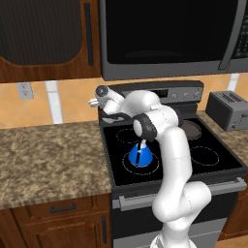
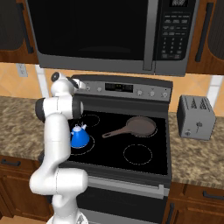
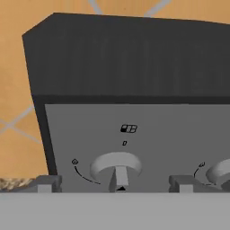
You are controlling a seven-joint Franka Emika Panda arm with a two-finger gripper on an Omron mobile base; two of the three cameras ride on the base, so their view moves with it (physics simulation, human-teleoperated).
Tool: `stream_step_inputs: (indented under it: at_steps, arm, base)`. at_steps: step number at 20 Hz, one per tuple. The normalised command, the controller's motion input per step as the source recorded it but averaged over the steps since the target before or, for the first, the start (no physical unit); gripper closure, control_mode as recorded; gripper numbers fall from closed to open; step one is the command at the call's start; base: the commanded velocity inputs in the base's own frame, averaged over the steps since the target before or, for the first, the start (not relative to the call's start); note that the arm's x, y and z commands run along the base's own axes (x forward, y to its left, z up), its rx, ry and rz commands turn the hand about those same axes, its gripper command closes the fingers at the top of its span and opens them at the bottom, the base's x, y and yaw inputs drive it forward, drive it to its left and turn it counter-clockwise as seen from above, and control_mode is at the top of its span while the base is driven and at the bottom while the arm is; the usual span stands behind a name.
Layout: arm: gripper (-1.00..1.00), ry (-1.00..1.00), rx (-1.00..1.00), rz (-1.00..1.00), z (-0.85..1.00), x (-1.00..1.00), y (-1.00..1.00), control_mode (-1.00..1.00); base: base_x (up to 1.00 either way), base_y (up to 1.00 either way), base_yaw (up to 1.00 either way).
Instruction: Pick the kettle from the counter and place it on a stove burner. Then turn the burner on.
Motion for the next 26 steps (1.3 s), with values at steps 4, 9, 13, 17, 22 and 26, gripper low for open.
stream_step_inputs:
  at_steps: [4,9,13,17,22,26]
  arm:
    - [-1.0,-0.04,0.0,0.0,0.14,0.01,0.0,-1.0]
    - [-1.0,-0.06,0.0,0.0,0.24,0.01,0.0,-1.0]
    - [-1.0,0.0,0.0,0.0,0.19,0.08,0.0,-1.0]
    - [-1.0,0.0,-0.01,0.0,-0.03,0.02,0.0,-1.0]
    - [-1.0,0.0,-0.03,0.0,-0.12,0.01,0.0,-1.0]
    - [-1.0,0.0,-0.03,0.0,-0.19,0.0,0.0,-1.0]
  base:
    - [0.0,0.0,0.0]
    - [0.0,0.0,0.0]
    - [0.0,0.0,0.0]
    - [0.0,0.0,0.0]
    - [0.0,0.0,0.0]
    - [0.0,0.0,0.0]
